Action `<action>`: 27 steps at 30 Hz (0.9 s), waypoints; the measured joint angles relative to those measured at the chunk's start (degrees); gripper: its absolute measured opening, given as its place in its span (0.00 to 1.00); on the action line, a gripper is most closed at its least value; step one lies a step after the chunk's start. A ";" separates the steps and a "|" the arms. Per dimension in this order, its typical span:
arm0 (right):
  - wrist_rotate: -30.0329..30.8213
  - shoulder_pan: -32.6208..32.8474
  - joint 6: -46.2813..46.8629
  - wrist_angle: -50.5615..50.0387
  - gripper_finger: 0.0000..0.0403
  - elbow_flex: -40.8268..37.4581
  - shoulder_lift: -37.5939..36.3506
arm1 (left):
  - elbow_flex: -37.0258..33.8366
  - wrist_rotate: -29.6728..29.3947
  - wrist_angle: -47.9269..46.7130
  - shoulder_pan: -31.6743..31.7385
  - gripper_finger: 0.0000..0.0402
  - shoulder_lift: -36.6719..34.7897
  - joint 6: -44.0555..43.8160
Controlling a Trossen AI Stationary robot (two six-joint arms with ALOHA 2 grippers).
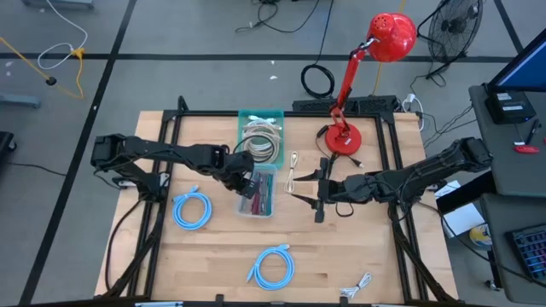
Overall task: Pick & Place USB Port
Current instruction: Put the blue black tied USB cable into the transparent bin
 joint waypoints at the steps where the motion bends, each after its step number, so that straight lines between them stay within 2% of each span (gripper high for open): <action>1: 0.02 0.00 0.00 0.01 0.49 0.00 0.00 | -0.01 0.00 -0.14 0.00 0.27 0.00 0.13; 8: 0.02 0.00 -0.01 -0.03 0.49 0.00 0.00 | -0.01 0.40 1.32 0.00 0.28 -0.02 1.36; 15: 0.02 0.00 -0.01 0.00 0.49 0.00 0.00 | -0.02 0.53 11.18 0.35 0.27 -0.02 5.70; 17: 0.02 0.00 -0.01 0.00 0.49 0.00 0.00 | -0.03 0.73 12.20 0.82 0.23 -0.02 10.38; 20: 0.02 -0.02 -0.02 0.00 0.49 0.00 0.00 | -0.01 1.59 11.97 1.23 0.14 0.00 22.51; 23: 0.02 -0.04 -0.03 -0.02 0.49 0.00 0.00 | -0.03 0.11 10.07 1.29 0.04 0.00 30.08; 27: 0.04 -0.07 -0.02 -0.01 0.49 0.00 0.00 | -0.01 -0.68 9.69 1.77 0.02 0.98 36.86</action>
